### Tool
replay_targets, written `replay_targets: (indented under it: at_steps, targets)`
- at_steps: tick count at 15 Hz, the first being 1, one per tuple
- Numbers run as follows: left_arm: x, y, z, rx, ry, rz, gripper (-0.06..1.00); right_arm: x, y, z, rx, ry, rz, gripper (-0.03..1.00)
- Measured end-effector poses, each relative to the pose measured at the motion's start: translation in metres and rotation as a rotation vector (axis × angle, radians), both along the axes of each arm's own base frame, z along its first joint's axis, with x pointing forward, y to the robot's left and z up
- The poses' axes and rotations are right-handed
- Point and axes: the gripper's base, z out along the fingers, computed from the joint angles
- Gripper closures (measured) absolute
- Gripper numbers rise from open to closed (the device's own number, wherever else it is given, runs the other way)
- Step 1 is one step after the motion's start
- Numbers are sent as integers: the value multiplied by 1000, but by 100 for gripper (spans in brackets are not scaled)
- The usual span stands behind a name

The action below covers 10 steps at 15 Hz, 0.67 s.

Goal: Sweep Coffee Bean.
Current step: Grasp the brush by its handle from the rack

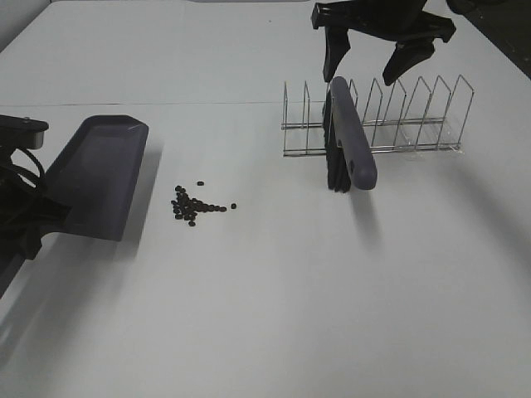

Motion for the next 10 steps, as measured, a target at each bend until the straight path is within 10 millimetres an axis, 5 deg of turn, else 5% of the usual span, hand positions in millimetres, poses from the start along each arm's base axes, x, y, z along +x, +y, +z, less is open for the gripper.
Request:
replay_targets:
  at_steps: [5,10]
  targets:
    - [0,0,0,0,0,0,61,14,2,-51,-37,78,-1,20]
    - [0,0,0,-1,-2,0,61,25,-2,-70,-97,26,-1,20]
